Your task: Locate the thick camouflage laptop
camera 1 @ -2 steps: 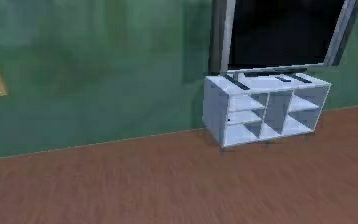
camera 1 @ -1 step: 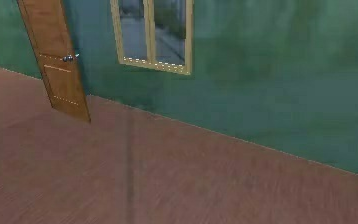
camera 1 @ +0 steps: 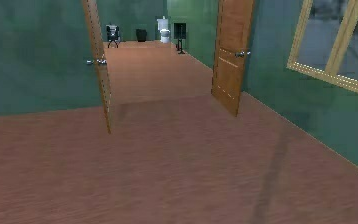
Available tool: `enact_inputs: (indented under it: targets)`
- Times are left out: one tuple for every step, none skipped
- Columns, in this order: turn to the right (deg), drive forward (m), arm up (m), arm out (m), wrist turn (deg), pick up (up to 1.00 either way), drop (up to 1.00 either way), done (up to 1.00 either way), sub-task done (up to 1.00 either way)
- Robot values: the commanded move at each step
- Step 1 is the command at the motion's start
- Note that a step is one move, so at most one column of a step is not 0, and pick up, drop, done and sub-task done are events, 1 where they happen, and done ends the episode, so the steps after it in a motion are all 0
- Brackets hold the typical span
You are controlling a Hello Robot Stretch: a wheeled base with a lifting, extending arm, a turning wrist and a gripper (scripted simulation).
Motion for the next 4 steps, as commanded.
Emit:
enact_inputs:
  targets:
    - [-6.0,0.00,0.00,0.00,0.0,0.00,0.00,0.00,0.00]
    - [0.0,1.00,0.00,0.00,0.0,0.00,0.00,0.00,0.00]
    - [0.0,1.00,0.00,0.00,0.0,0.00,0.00,0.00,0.00]
    - [-9.0,0.00,0.00,0.00,0.0,0.00,0.00,0.00,0.00]
